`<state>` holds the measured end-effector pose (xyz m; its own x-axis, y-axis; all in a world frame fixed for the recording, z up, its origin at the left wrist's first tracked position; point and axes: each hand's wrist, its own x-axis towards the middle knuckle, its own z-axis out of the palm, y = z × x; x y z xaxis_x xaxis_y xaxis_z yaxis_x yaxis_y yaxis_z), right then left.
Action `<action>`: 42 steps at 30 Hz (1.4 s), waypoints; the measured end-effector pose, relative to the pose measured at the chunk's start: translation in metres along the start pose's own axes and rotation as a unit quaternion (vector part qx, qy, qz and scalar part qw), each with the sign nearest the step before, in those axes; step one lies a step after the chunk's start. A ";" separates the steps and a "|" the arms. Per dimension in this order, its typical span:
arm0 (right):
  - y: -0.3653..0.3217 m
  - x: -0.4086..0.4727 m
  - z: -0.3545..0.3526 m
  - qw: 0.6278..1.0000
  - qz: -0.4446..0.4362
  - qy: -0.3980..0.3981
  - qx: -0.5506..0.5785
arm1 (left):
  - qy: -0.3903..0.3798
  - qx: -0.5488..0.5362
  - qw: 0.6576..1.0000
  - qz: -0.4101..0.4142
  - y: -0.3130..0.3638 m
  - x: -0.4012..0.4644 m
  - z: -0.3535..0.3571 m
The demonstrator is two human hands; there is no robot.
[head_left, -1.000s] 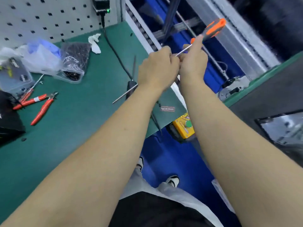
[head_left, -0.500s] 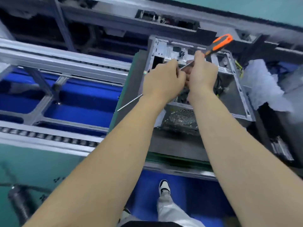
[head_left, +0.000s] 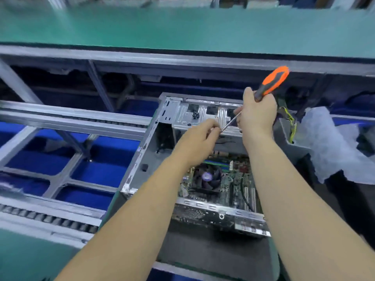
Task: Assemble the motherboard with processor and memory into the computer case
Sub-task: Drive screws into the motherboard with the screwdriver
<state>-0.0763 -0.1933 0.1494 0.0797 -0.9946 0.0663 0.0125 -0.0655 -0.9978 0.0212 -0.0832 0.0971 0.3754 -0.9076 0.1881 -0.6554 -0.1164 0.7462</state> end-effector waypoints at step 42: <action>-0.015 -0.026 0.021 0.972 -0.205 0.004 -0.113 | -0.318 0.061 0.909 -0.262 -0.119 -0.015 0.019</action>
<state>-0.0576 -0.1651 0.1632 0.1063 -0.8818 0.4594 -0.1778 -0.4714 -0.8638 0.0807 -0.0634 -0.0066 0.2290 -0.7594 -0.6090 -0.5783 -0.6094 0.5424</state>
